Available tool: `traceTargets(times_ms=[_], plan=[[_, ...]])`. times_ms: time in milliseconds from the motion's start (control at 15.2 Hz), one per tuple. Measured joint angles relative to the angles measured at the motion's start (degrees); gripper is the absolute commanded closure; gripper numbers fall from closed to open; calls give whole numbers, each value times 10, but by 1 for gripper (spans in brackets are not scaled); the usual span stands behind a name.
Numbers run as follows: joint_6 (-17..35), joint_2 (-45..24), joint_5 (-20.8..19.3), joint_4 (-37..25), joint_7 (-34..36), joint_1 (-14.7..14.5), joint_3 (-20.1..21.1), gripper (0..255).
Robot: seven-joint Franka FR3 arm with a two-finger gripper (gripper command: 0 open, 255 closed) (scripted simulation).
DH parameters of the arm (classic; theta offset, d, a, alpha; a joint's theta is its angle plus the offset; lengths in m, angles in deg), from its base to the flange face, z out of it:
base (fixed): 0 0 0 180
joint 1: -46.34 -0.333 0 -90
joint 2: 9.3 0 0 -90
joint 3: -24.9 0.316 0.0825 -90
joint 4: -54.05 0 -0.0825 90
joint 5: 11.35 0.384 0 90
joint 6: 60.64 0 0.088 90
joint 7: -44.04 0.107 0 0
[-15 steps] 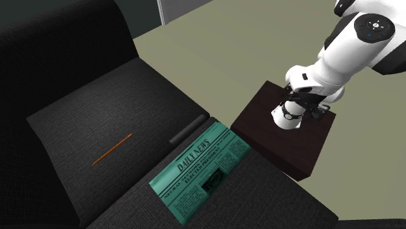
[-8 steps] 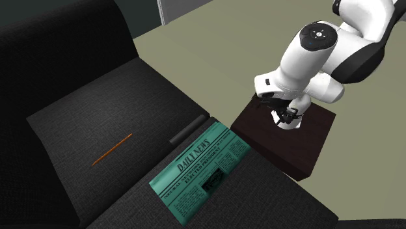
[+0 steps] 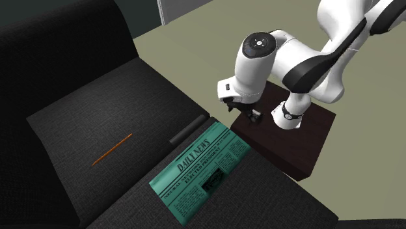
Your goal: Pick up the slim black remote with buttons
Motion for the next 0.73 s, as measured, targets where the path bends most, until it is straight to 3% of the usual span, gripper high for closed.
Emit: traceTargets(times_ms=[726], plan=[[-3,-265,73,-234,-143,47,-72,0]])
